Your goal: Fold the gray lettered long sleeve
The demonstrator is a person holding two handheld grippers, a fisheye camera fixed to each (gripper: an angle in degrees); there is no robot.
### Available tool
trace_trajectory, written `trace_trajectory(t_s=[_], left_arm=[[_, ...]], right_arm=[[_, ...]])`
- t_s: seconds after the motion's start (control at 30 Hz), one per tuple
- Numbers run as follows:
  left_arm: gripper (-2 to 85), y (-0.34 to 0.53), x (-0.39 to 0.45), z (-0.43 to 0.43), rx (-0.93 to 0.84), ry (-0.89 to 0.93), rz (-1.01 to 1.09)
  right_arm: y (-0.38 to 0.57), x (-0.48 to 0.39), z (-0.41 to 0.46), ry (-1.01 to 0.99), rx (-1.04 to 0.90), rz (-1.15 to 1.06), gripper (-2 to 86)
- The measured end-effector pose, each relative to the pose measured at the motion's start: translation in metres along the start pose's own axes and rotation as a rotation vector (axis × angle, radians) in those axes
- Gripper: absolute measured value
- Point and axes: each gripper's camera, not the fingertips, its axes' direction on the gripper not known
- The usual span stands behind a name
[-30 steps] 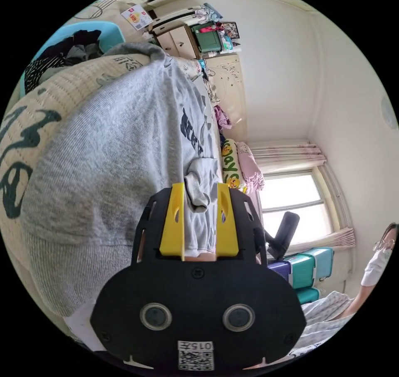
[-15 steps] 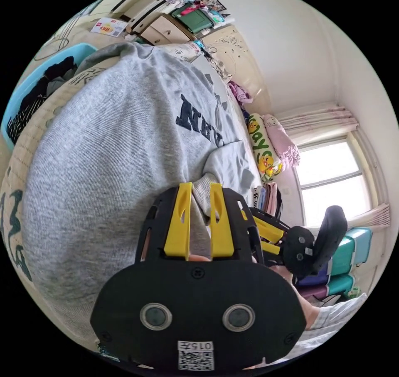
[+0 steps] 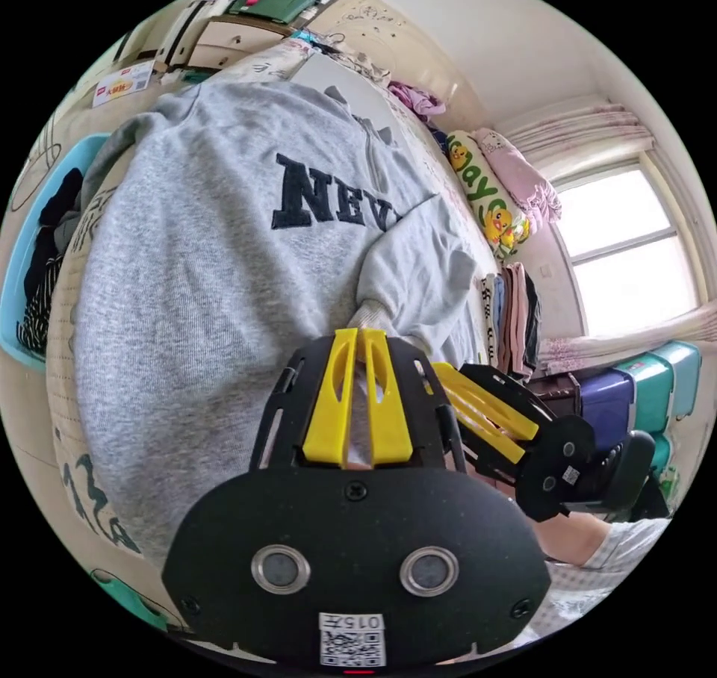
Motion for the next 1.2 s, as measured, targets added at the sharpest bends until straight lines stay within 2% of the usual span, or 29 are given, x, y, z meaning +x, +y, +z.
trace_trajectory(t_s=[0.13, 0.27, 0.43, 0.7, 0.83, 0.97, 1.1, 1.2], left_arm=[[0.2, 0.012, 0.019, -0.024, 0.134, -0.015, 0.059], [-0.2, 0.025, 0.03, -0.039, 0.198, -0.055, 0.087], [-0.3, 0.036, 0.022, -0.029, 0.172, -0.072, 0.043], [0.1, 0.044, 0.033, 0.004, 0.123, -0.137, 0.027], [0.5, 0.044, 0.045, 0.013, 0.089, -0.169, 0.056], [0.5, 0.042, 0.059, 0.017, 0.039, -0.246, 0.091], [3.8, 0.047, 0.083, 0.009, 0.077, -0.26, 0.162], [10.5, 0.045, 0.115, 0.018, 0.056, -0.217, 0.269]], right_arm=[[0.012, -0.015, -0.036, 0.037, 0.094, -0.006, 0.5], [0.021, -0.056, -0.057, 0.146, 0.141, -0.124, 0.4], [0.035, -0.079, -0.061, 0.17, 0.138, -0.212, 0.4], [0.07, -0.079, -0.053, 0.117, 0.141, -0.212, 0.2], [0.105, -0.064, -0.057, 0.12, 0.245, -0.101, -0.4], [0.172, 0.003, -0.052, 0.189, 0.353, 0.277, -0.8], [0.241, 0.064, 0.004, 0.308, 0.26, 0.346, -0.6], [0.292, 0.127, 0.064, 0.267, 0.128, 0.444, 1.8]])
